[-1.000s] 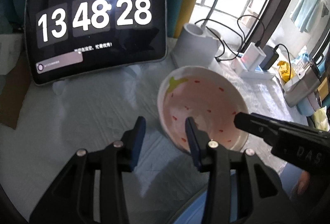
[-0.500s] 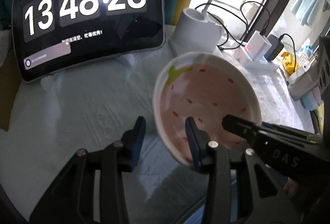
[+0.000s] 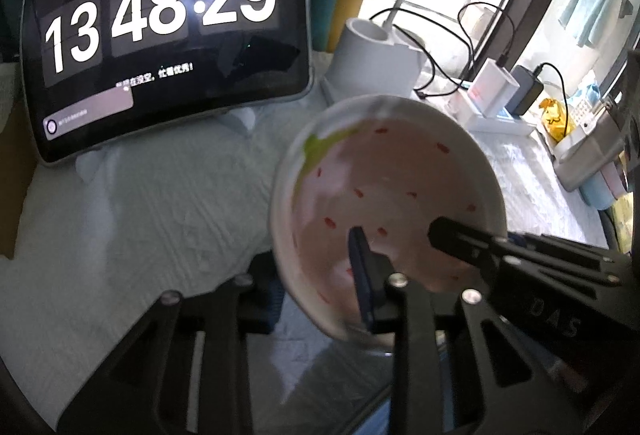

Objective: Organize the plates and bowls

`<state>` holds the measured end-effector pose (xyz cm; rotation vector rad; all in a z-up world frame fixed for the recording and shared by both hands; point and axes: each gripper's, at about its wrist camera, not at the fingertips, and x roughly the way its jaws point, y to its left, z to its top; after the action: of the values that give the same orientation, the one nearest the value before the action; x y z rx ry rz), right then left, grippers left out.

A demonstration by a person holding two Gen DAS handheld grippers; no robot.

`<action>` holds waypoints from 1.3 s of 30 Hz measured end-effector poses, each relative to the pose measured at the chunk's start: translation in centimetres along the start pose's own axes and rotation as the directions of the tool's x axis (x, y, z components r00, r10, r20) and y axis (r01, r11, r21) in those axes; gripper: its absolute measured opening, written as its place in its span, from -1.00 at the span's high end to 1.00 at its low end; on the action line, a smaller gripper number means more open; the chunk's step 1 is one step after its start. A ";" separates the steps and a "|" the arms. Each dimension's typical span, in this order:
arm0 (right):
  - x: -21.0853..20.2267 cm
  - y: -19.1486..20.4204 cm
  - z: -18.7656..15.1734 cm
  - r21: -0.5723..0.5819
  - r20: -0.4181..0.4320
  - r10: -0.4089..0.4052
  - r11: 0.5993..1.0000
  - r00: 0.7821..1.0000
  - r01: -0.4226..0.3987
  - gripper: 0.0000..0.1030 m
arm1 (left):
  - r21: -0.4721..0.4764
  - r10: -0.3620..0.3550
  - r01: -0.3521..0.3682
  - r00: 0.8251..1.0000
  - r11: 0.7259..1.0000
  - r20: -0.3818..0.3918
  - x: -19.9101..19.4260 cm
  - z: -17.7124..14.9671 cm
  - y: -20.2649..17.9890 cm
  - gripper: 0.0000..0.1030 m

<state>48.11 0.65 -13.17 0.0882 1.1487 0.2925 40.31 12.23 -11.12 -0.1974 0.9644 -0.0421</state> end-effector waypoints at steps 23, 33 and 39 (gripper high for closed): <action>-6.6 -0.7 -0.6 -0.010 0.106 0.021 1.000 0.994 -0.020 0.71 | 0.034 -0.021 0.017 0.995 0.999 0.099 -5.7 -0.4 -2.2 0.42; -10.0 -1.2 -1.9 -0.011 0.155 0.034 0.999 0.987 -0.033 0.71 | 0.058 -0.027 0.020 0.990 0.998 0.135 -8.6 -1.1 -4.5 0.42; -11.6 -2.0 -2.9 -0.003 0.172 0.038 0.999 0.984 -0.038 0.71 | 0.076 -0.033 0.022 0.989 0.997 0.147 -9.6 -1.7 -5.8 0.42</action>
<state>41.52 -4.62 -4.50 0.1327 0.9758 0.3124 33.73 7.52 -3.15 -0.1437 0.8108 -0.0876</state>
